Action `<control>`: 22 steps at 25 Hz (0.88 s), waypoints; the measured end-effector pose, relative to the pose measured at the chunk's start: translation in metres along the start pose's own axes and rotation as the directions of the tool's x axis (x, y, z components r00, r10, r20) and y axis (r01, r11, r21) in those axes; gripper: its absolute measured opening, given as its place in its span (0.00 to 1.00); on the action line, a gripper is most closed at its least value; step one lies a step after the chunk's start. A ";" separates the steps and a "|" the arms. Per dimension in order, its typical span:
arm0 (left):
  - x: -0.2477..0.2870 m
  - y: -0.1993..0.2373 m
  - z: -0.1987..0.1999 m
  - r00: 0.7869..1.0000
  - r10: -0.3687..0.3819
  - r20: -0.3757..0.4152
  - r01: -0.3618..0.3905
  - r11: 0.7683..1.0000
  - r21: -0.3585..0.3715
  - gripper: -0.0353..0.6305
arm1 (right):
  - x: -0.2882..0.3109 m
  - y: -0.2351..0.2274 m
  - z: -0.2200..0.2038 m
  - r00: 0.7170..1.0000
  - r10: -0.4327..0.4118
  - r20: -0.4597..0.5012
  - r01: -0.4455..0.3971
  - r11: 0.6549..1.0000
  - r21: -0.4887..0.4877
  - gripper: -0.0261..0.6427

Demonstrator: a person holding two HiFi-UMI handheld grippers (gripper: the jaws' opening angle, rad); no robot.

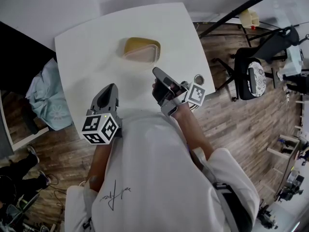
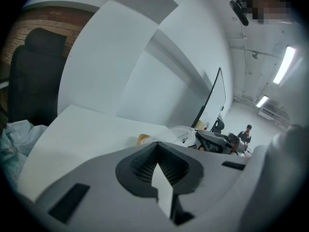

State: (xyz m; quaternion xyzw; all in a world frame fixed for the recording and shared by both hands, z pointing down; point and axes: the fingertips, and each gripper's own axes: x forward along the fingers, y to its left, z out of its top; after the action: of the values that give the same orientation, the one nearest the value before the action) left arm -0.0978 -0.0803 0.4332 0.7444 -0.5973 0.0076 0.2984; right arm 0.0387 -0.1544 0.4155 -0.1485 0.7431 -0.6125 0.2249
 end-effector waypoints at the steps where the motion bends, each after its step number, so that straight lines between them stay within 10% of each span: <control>1: 0.000 0.000 0.000 1.000 -0.001 -0.001 0.001 1.000 0.002 0.06 | 0.000 0.000 -0.002 1.000 -0.001 -0.002 0.001 1.000 0.002 0.06; 22: -0.001 0.003 -0.003 1.000 0.001 -0.009 -0.001 1.000 -0.009 0.06 | 0.003 -0.007 -0.024 0.999 -0.031 -0.043 0.031 0.999 0.015 0.06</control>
State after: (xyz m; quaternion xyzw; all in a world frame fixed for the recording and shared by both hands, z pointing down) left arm -0.0998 -0.0782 0.4363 0.7427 -0.5962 0.0083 0.3046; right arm 0.0237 -0.1371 0.4258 -0.1452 0.7405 -0.6248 0.2006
